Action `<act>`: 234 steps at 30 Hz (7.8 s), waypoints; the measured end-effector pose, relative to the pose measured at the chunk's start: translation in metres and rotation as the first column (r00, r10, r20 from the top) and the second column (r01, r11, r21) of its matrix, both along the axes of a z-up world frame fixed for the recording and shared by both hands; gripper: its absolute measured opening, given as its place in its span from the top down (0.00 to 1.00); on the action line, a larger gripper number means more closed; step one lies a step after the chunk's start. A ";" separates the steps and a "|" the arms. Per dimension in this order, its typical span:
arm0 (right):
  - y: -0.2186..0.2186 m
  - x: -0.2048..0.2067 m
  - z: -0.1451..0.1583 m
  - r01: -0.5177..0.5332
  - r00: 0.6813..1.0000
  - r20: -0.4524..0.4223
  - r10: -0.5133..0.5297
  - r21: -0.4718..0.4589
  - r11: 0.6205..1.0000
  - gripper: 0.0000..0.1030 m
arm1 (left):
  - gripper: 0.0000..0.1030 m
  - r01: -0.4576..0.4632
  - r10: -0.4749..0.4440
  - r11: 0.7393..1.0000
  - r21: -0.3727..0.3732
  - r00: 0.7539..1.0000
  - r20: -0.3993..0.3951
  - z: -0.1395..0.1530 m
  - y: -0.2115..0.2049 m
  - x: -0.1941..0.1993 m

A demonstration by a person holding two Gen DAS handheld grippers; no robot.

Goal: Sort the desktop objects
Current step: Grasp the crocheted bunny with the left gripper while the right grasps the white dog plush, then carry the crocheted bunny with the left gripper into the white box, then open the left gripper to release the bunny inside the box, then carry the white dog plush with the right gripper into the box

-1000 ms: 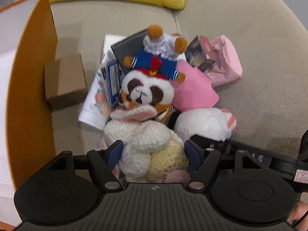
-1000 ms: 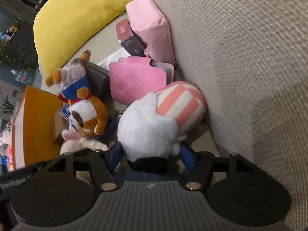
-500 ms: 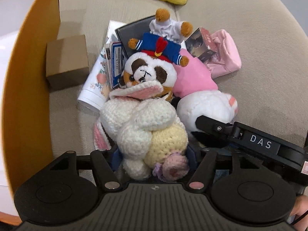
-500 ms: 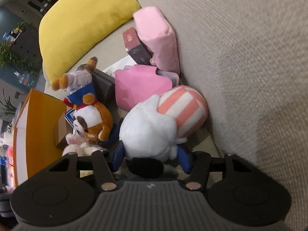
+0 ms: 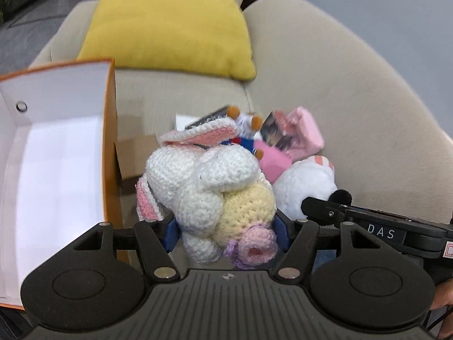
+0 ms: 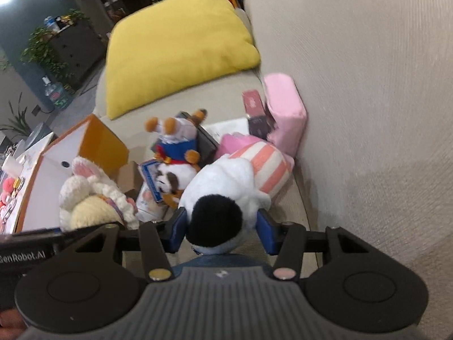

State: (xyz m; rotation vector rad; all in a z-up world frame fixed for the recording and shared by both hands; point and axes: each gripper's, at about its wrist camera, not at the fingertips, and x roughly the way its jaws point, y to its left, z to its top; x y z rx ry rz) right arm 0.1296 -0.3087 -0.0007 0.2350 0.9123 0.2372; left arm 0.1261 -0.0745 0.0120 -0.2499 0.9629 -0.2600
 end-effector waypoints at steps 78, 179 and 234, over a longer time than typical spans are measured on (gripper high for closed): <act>0.132 0.018 -0.007 -0.228 0.964 -0.165 0.211 -0.098 0.969 0.45 | 0.22 -0.003 0.027 0.991 0.134 0.984 -0.176 -0.060 0.178 -0.026; 0.156 0.005 0.077 -0.417 0.907 0.089 0.411 0.060 0.907 0.44 | 0.80 0.311 -0.203 0.854 0.417 0.937 -0.283 -0.038 0.174 -0.046; 0.287 0.069 0.006 -0.717 0.669 -0.335 0.663 -0.055 0.695 0.45 | 0.96 0.466 -0.483 0.664 0.585 0.864 -0.141 -0.042 0.158 -0.038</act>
